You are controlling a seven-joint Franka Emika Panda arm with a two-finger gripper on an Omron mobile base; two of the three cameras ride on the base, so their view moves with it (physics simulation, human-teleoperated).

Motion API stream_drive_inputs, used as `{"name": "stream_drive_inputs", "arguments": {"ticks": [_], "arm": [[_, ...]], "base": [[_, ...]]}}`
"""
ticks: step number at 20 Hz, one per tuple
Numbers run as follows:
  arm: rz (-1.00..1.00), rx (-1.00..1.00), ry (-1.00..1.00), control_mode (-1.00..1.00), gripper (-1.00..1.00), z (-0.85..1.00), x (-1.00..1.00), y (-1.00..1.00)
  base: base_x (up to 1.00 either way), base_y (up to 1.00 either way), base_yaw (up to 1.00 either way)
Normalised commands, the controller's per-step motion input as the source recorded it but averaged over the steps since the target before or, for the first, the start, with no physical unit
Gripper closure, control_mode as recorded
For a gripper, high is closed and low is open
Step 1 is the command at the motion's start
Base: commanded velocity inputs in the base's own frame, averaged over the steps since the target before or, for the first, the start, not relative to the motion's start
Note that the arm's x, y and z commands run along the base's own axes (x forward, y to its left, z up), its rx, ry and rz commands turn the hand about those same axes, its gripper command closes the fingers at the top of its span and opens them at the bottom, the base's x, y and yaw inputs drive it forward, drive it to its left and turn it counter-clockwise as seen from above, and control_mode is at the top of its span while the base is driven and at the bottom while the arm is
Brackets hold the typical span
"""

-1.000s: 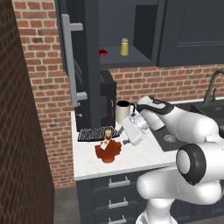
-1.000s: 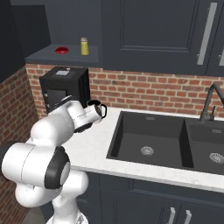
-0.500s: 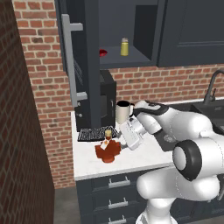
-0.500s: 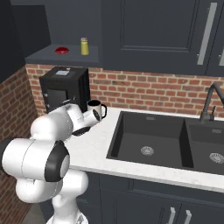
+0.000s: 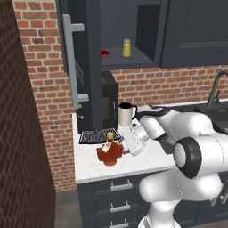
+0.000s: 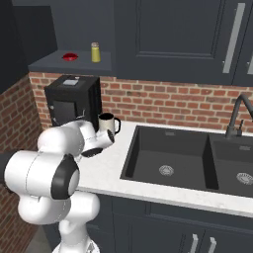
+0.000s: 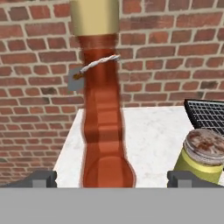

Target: Put the shaker and condiment bottle from the counter next to their counterparts in the cabinet.

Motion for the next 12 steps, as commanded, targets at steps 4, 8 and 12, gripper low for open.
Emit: {"name": "stream_drive_inputs", "arguments": {"ticks": [4, 8, 12], "arm": [[0.0, 0.08, 0.02, -1.0, -1.0, -0.17, 0.0, 0.0], [0.0, 0.08, 0.02, -1.0, -1.0, -0.17, 0.0, 0.0], [0.0, 0.06, 0.01, -1.0, -1.0, -0.16, 0.0, 0.03]], "base": [[0.0, 0.0, 0.0], [0.0, 0.0, 0.0], [0.0, 0.0, 0.0]]}}
